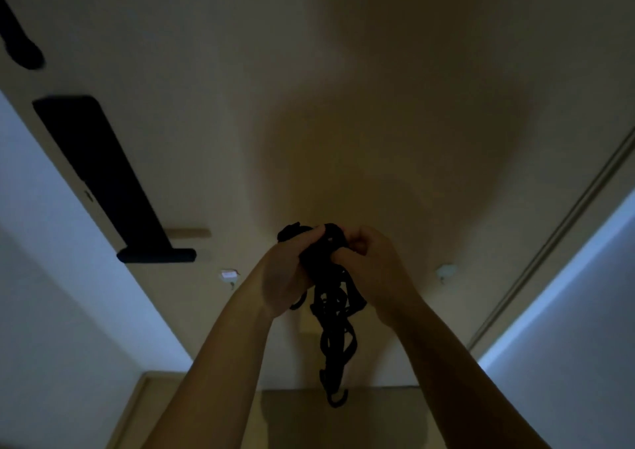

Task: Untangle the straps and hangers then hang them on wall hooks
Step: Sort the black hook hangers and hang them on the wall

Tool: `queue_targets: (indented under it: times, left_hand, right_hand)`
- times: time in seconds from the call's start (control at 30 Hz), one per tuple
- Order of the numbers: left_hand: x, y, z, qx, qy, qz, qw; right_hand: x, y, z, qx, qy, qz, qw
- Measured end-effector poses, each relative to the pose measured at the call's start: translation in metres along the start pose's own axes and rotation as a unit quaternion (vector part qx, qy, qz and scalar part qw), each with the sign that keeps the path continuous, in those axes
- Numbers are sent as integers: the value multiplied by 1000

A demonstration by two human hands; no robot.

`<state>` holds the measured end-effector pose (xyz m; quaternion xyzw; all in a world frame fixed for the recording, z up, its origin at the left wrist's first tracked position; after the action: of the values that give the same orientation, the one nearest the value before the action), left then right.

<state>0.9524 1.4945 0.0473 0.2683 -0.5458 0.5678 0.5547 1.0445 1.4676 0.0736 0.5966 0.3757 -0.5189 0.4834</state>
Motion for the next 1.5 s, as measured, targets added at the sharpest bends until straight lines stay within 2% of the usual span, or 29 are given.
queue_targets:
  times: [0.13,0.3,0.5,0.63,0.73,0.87,1.0,1.03,1.13,1.2,1.27,1.3,1.4,1.5]
  left_hand:
    - [-18,4,-2,1,22,-21,1000]
    - [-22,8,-1,11,13,-81,997]
    - [-21,20,-1,42,19,-70,996]
    - [-27,29,-4,62,37,-116,991]
    - [-28,25,-1,46,22,-177,983]
    - [-39,26,-1,36,2,-348,937]
    - [-43,29,2,15,-62,-401,914]
    - [-42,24,5,-1,-97,-428,899]
    - [-37,7,17,-24,-236,-528,815]
    - [-44,-1,21,-36,-262,-572,776]
    - [-52,2,20,-33,-249,-599,760]
    - [-53,4,19,-24,-242,-573,783]
    - [-59,9,15,-20,-181,-439,880]
    - [-66,10,15,-30,-116,-310,943]
  right_hand:
    - [24,-1,7,4,-34,-38,999]
    - [34,15,-1,32,-74,-90,993]
    - [39,27,-10,49,-87,-132,986]
    - [47,21,-9,28,-101,-118,987]
    - [56,3,-2,-39,-143,-116,982]
    - [70,-14,5,-85,-186,-97,974]
    - [77,-15,2,-49,-207,-80,974]
    - [79,-15,1,-38,-209,-71,975]
    - [84,-23,2,-54,-207,-46,976]
    - [81,-29,3,-68,-184,-49,979]
    - [77,-28,1,-44,-150,-59,986]
    - [78,-26,-1,-28,-138,-63,988]
    - [73,-24,-1,1,-107,-70,992]
    - [63,-29,5,4,-82,-102,991]
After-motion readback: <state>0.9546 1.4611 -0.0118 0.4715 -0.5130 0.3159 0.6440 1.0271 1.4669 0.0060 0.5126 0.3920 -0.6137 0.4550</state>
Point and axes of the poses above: each hand's wrist, its own z-axis away from the middle knuckle, its own y-axis out of the back of the hand, x = y × z, the point moved 9 cm from there along -z, towards the middle knuckle, and after that the axes turned 8 degrees about x, right-handed, at the moved point
